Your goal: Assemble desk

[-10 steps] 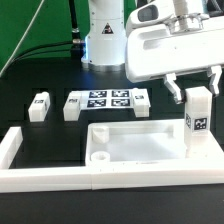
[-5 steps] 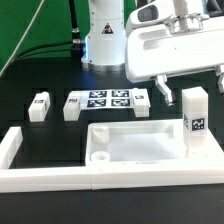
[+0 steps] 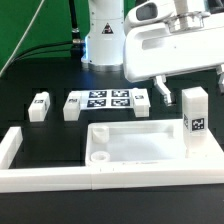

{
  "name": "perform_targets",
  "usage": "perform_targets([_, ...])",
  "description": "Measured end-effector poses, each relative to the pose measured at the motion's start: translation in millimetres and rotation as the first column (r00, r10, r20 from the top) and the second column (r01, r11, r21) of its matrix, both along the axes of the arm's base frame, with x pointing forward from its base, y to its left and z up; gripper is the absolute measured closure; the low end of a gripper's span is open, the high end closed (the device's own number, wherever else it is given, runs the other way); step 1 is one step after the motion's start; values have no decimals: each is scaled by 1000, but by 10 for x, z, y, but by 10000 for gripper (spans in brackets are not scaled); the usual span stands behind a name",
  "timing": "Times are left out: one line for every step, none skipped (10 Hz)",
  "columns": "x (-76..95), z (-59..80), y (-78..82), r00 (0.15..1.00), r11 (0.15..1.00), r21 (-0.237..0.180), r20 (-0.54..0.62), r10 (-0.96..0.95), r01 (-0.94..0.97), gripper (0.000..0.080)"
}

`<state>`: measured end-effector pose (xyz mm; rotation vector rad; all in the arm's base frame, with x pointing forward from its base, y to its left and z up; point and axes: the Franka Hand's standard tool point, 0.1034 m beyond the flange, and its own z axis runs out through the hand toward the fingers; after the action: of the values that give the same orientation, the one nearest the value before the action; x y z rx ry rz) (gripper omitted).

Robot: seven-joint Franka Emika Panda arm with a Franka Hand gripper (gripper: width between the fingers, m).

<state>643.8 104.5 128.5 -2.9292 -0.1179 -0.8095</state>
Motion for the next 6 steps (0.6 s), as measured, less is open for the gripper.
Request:
perform_targets([45, -1, -6, 1000, 1000, 1, 2, -2, 2, 150])
perform_targets([19, -86, -22, 995, 1000, 5, -98, 5, -5, 150])
perform_targets([29, -101, -13, 983, 1000, 14, -182, 13, -11, 150])
perform_targets([22, -142, -5, 964, 1000, 21, -264, 21, -17, 150])
perform_targets([10, -180, -44, 943, 1000, 22, -331, 26, -20, 150])
perform_targets([-23, -172, -63, 909, 999, 28, -416, 33, -24, 150])
